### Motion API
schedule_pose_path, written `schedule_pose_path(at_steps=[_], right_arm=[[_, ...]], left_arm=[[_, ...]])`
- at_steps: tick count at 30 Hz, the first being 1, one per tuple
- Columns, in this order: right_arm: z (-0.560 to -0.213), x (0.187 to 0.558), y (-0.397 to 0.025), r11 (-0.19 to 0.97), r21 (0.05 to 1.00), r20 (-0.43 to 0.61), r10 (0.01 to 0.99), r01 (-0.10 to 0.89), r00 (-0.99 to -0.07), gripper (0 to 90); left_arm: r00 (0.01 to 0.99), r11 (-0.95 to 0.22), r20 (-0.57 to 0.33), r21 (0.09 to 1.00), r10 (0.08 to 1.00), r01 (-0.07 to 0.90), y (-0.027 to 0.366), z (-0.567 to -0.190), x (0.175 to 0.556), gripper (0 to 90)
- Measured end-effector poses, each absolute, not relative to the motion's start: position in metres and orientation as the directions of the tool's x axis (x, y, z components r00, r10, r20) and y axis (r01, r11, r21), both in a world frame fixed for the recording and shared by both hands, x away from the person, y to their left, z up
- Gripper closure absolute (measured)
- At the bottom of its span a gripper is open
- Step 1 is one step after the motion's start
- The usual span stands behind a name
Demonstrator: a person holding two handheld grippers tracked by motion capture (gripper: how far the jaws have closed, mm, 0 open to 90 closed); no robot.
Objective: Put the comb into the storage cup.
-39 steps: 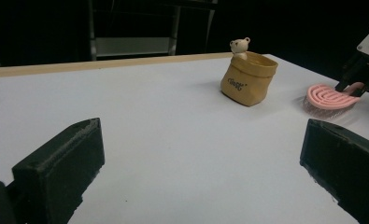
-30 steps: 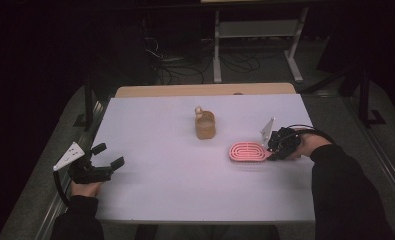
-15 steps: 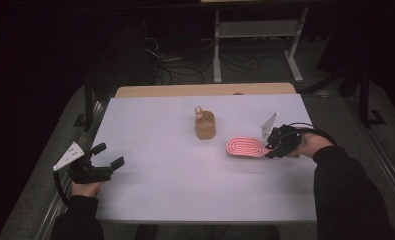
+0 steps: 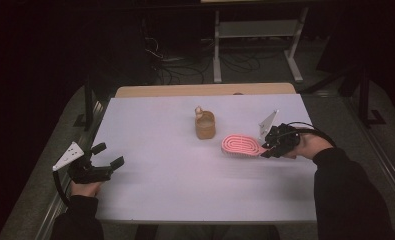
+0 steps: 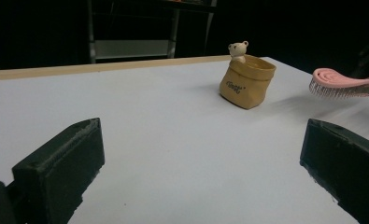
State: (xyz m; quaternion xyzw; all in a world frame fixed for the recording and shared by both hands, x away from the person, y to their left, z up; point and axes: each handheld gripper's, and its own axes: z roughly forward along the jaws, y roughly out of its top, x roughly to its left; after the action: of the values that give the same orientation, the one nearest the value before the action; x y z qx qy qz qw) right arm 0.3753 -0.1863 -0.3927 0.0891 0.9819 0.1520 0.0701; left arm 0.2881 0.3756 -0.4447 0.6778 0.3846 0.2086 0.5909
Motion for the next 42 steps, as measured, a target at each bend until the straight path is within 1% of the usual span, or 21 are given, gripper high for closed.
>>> schedule_pose_path(at_steps=[4,9,21,42], right_arm=[[-0.388,0.375,-0.185,0.934,0.324,-0.126,0.199,0.149,-0.972,68.6],[-0.381,0.373,-0.184,0.920,0.352,-0.128,0.231,0.174,-0.964,68.6],[-0.363,0.369,-0.180,0.896,0.401,-0.142,0.265,0.189,-0.954,68.6],[-0.336,0.369,-0.171,0.868,0.457,-0.161,0.293,0.192,-0.943,68.6]], left_arm=[[0.618,-0.005,-0.172,0.962,0.767,0.274,0.375,-0.445,0.288,0.0],[0.618,-0.001,-0.175,0.962,0.766,0.273,0.376,-0.444,0.288,0.0],[0.623,0.002,-0.177,0.963,0.762,0.271,0.376,-0.444,0.288,0.0],[0.633,-0.003,-0.173,0.964,0.754,0.268,0.374,-0.443,0.287,0.0]])
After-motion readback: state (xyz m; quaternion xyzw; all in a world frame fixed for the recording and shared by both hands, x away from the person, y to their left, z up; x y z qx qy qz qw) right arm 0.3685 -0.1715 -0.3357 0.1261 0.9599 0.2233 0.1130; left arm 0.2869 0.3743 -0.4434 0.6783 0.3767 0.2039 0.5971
